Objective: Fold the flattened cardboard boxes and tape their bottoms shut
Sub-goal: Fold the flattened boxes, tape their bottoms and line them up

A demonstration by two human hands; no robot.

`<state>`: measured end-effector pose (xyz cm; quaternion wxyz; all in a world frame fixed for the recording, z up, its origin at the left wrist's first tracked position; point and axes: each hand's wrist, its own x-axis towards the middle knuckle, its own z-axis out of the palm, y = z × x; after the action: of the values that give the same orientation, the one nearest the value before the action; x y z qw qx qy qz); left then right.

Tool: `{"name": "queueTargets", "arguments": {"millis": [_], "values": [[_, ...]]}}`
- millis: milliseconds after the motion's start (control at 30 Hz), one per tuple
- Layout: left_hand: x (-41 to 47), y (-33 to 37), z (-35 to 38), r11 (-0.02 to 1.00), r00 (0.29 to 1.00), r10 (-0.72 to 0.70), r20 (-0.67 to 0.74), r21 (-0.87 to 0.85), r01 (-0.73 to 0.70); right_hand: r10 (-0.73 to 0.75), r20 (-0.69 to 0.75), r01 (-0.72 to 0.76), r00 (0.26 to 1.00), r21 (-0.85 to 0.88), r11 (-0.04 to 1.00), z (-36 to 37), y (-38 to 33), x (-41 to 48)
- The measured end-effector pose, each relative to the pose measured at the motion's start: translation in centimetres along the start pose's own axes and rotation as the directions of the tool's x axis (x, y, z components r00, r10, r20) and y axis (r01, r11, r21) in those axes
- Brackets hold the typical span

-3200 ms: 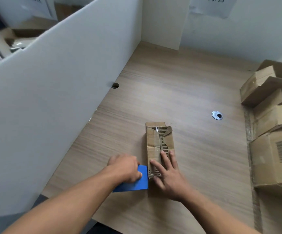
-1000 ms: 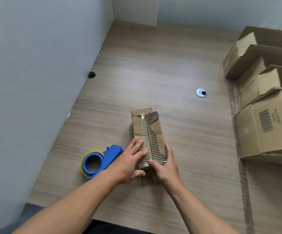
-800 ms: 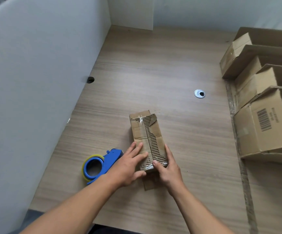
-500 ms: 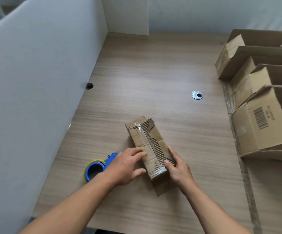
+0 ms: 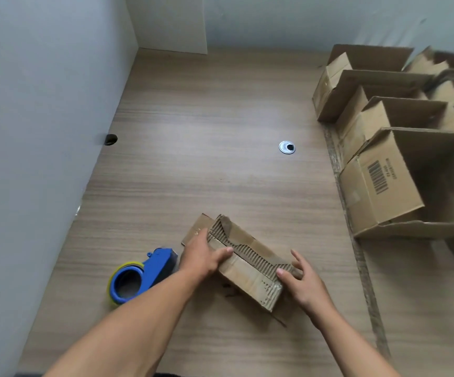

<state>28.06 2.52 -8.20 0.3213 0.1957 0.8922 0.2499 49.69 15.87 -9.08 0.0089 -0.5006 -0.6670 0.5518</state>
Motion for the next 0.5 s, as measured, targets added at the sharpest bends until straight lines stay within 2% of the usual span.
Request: {"name": "queueTargets", "arguments": {"millis": [233, 333, 500], "values": [[0.0, -0.7, -1.7, 0.995, 0.998, 0.049, -0.051, 0.084, -0.044, 0.029, -0.019, -0.027, 0.999, 0.082, 0.996, 1.1, 3.3, 1.2], [-0.4, -1.2, -2.2, 0.999, 0.998, 0.052, -0.044, 0.017, -0.052, 0.007, -0.063, 0.002, 0.998, 0.144, 0.990, 0.7, 2.3, 1.0], [-1.5, -0.9, -3.3, 0.985, 0.999, -0.035, -0.033, -0.171, 0.028, 0.008, -0.204, 0.028, 0.979, 0.175, 0.984, -0.3, -1.0, 1.4]]}}
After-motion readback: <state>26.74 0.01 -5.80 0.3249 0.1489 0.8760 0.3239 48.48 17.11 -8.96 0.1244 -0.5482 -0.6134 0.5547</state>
